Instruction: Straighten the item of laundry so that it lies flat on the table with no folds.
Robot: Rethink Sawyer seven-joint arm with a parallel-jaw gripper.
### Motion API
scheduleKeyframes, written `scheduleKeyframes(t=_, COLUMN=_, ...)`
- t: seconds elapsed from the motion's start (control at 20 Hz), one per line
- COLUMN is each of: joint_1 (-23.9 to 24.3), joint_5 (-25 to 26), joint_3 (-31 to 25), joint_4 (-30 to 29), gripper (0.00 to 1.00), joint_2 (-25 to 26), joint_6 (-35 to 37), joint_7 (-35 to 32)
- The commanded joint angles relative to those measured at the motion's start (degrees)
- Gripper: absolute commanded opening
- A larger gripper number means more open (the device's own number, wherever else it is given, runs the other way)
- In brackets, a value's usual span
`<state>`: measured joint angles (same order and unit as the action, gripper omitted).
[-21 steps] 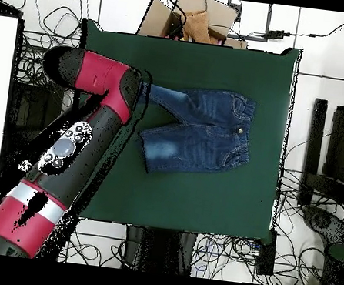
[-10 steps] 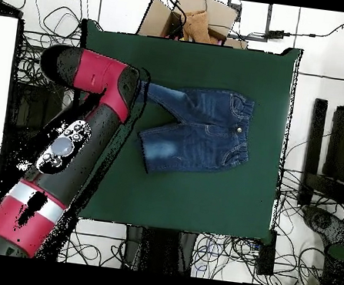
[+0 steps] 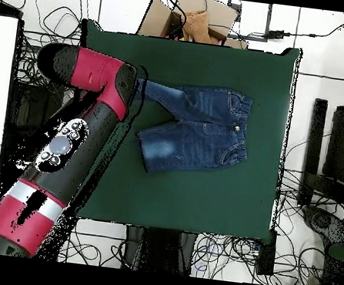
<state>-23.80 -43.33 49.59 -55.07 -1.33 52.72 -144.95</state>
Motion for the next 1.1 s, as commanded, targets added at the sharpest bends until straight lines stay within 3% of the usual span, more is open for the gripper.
scheduleKeyframes(t=0.05, joint_1=0.9, joint_5=0.5, joint_3=-2.6, joint_4=2.9, gripper=0.00, joint_2=1.1, joint_6=5.5, joint_7=-17.6)
scheduleKeyframes(t=0.35, joint_1=1.5, joint_5=1.0, joint_3=-1.8, joint_4=4.7, gripper=0.00, joint_2=1.9, joint_6=6.1, joint_7=-17.1)
scheduleKeyframes(t=1.1, joint_1=1.0, joint_5=0.6, joint_3=-3.1, joint_4=1.8, gripper=0.00, joint_2=0.4, joint_6=3.7, joint_7=-15.5)
